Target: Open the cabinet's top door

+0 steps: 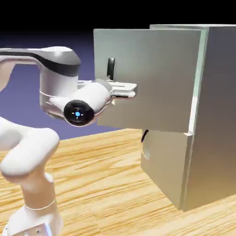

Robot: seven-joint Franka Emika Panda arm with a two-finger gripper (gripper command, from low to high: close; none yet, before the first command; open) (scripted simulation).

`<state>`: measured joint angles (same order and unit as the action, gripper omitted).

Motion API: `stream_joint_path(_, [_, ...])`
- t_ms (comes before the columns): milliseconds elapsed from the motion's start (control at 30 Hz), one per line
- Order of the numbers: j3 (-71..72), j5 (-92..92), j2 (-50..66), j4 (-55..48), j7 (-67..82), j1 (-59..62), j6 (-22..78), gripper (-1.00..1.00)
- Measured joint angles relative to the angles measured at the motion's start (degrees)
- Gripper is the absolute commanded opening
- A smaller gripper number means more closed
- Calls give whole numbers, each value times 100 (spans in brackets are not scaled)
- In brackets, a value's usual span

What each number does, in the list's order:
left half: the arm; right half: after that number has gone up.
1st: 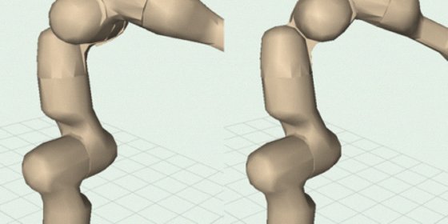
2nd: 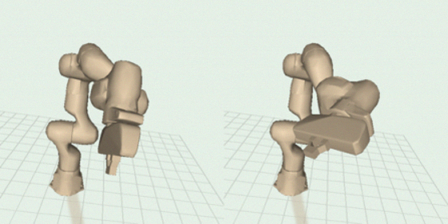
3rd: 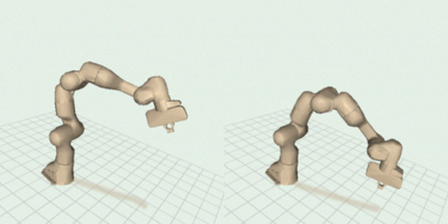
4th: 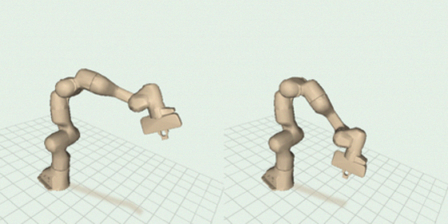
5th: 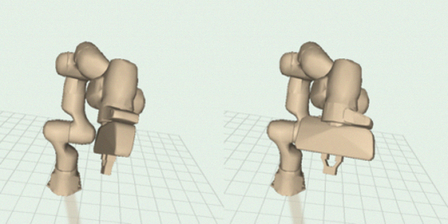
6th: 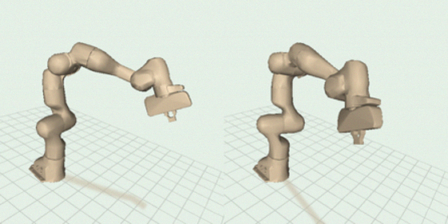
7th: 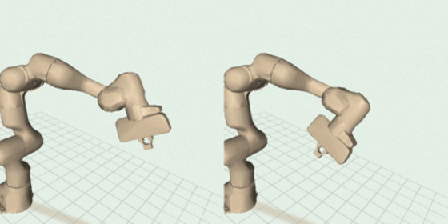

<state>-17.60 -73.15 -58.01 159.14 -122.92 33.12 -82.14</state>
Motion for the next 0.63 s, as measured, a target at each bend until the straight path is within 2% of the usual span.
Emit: stream_joint_path(633, [-2777, 1943, 3941, -3470, 1787, -1900, 3739, -100])
